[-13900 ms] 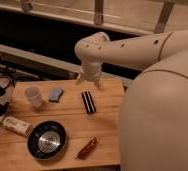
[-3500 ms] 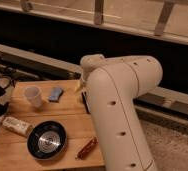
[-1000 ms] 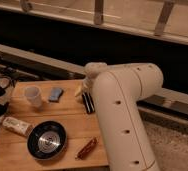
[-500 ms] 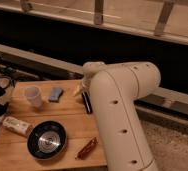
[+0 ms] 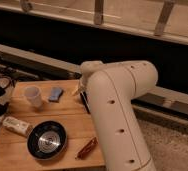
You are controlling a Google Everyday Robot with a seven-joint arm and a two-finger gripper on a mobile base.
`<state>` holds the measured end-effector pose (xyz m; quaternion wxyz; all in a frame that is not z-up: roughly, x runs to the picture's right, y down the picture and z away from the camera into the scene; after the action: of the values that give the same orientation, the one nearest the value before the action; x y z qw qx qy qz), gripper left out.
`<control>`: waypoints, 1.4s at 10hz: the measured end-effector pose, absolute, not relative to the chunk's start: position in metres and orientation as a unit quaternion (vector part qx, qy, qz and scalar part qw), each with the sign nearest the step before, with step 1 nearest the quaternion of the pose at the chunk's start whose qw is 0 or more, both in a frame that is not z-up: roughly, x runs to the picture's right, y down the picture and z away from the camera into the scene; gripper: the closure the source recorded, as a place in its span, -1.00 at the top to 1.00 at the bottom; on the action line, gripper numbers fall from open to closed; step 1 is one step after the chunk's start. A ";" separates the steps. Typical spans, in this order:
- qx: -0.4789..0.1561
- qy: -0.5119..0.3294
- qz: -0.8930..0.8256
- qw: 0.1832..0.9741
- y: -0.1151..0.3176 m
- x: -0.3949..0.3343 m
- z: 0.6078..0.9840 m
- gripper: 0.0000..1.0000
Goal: Place the eraser in the ceramic cup
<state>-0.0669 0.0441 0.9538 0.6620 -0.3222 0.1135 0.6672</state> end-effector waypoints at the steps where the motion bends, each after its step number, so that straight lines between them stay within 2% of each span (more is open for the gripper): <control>1: -0.321 0.113 0.667 0.663 0.043 -0.068 0.954 0.50; 6: -0.296 0.125 0.657 0.682 0.054 -0.042 0.949 0.50; 10: -0.310 0.080 0.664 0.675 0.053 -0.030 0.945 0.50; 14: -0.319 0.055 0.628 0.708 0.048 -0.045 0.943 0.50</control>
<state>-0.0451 0.0482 0.9427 0.7080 -0.3191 0.0549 0.6276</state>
